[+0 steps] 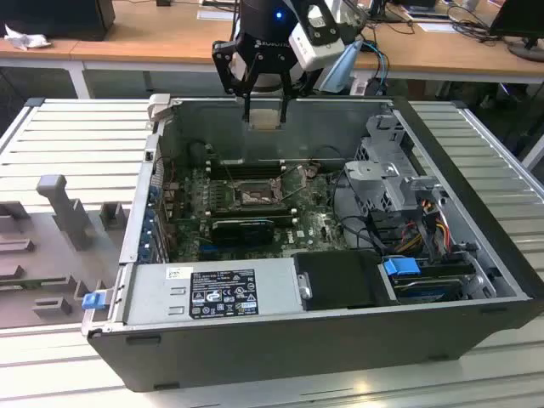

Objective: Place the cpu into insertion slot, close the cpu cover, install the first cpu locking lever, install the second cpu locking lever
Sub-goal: 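Place the cpu into insertion slot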

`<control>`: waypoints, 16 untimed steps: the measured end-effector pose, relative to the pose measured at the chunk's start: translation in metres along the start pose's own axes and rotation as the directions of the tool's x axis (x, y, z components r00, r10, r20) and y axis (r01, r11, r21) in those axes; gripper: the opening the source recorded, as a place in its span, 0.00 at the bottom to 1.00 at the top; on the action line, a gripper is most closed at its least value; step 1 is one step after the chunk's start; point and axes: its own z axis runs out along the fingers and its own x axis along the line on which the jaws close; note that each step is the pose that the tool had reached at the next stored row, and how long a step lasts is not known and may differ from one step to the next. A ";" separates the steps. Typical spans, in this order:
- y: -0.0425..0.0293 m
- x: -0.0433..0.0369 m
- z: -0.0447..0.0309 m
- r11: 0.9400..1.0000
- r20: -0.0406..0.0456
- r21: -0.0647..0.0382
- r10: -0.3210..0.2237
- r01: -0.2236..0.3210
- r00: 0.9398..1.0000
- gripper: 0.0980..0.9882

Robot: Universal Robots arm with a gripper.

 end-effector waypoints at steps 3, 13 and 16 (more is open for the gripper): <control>0.0000 0.0000 0.0003 0.998 0.005 -0.001 0.061 -0.061 0.998 0.48; -0.0007 -0.0001 0.0024 0.997 0.007 -0.001 0.077 -0.077 0.997 0.48; -0.0007 -0.0001 0.0026 0.996 0.008 -0.002 0.085 -0.085 0.996 0.48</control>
